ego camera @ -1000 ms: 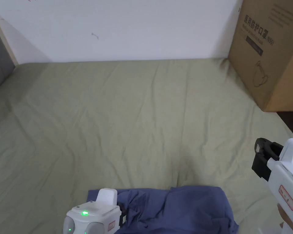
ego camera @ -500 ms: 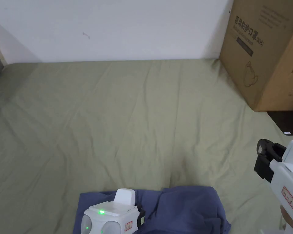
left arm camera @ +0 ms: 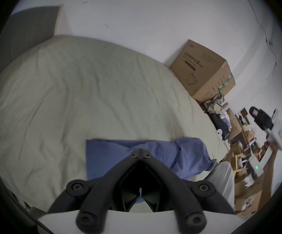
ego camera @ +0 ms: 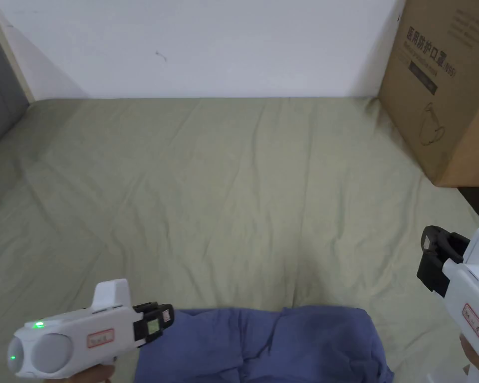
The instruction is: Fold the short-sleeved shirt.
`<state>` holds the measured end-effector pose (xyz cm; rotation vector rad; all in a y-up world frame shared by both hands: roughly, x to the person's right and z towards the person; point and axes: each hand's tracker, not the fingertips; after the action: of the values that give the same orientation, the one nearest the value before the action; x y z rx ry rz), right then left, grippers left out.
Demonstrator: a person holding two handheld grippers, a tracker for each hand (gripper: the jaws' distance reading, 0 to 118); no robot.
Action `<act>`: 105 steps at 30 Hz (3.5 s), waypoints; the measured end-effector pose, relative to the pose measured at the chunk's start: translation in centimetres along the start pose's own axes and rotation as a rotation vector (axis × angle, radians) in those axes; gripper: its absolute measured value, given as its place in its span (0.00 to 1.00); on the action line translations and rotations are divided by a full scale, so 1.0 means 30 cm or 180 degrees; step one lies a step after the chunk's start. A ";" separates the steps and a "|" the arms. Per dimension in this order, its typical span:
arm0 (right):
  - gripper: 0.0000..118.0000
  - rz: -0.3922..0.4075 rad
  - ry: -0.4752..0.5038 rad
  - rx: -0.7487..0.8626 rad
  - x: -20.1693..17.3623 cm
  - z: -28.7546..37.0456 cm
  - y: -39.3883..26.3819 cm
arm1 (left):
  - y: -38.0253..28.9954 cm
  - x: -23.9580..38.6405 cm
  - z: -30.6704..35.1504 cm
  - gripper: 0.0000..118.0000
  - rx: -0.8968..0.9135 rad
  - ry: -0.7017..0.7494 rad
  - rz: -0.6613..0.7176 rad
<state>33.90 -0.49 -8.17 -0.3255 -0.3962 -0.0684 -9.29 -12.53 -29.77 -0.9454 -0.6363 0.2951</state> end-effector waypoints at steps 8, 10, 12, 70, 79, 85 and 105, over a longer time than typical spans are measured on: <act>0.00 0.0034 0.0058 -0.0078 -0.036 -0.028 -0.015 | -0.046 -0.204 -0.059 0.92 -0.0470 0.0026 0.0477; 0.00 0.0050 0.0069 -0.0101 -0.041 -0.032 -0.018 | -0.067 -0.226 -0.081 0.91 -0.0461 0.0040 0.0469; 0.00 0.0072 0.0070 -0.0122 -0.045 -0.036 -0.020 | -0.077 -0.246 -0.123 0.90 -0.0550 0.0059 0.0510; 0.00 -0.0141 -0.0049 -0.0060 0.123 0.028 -0.024 | -0.045 0.600 -0.371 0.08 -0.1088 0.0304 -0.1194; 0.00 -0.0141 -0.0127 -0.0091 0.151 0.045 -0.036 | -0.154 0.592 -0.528 0.15 -0.1343 0.0370 -0.0904; 0.00 -0.0135 -0.0121 -0.0074 0.137 0.044 -0.025 | -0.076 0.617 -0.351 0.79 -0.0755 -0.0074 -0.0577; 0.00 -0.0158 -0.0015 -0.0092 0.095 0.037 -0.031 | -0.227 0.386 -0.277 0.00 0.0218 0.0521 -0.0840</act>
<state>36.00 -1.02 -5.80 -0.3444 -0.4084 -0.1221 4.70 -16.05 -23.32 -0.8001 -0.5888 0.0044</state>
